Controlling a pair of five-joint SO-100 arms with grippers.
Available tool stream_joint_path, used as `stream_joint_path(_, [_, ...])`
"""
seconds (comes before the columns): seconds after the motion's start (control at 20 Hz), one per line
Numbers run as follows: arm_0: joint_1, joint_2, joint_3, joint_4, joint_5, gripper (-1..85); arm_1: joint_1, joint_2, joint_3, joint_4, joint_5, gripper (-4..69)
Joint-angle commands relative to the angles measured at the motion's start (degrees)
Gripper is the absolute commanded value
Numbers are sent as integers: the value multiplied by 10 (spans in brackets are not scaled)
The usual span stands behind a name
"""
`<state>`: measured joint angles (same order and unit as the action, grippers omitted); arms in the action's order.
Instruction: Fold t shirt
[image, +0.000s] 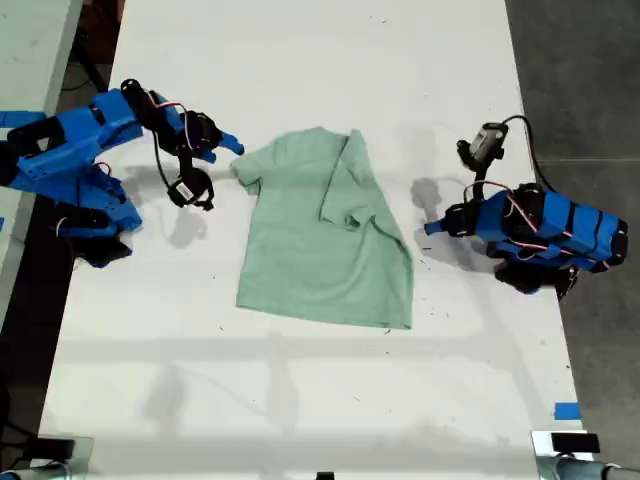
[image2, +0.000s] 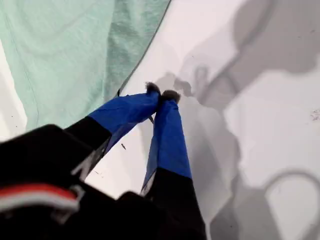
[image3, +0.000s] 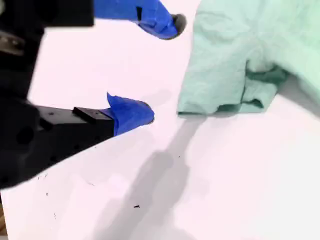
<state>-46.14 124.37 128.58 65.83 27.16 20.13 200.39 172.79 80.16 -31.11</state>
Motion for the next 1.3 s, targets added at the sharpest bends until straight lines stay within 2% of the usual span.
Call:
stream_joint_path(0.0, [-54, -84, -50, -32, 62, 247, -4, 4, 35, -3, 4, 16])
stream_joint_path(0.2, [-62, -198, -91, -68, 93, 243, -4, 4, 35, -3, 4, 16])
stream_joint_path(0.4, [11, -299, -175, -77, 56, 243, -6, 4, 35, -3, 4, 16])
stream_joint_path(0.8, [38, -381, -189, -75, 8, 225, -7, 4, 35, -3, 2, 16])
stream_joint_path(0.85, [35, -381, -189, -70, 5, 204, -7, 4, 35, -3, 2, 16])
stream_joint_path(0.95, [27, -374, -191, -52, -17, -1, -8, 4, 35, -3, 2, 16])
stream_joint_path(1.25, [31, -379, -230, 18, -47, -1, -8, 4, 35, -3, 2, 16])
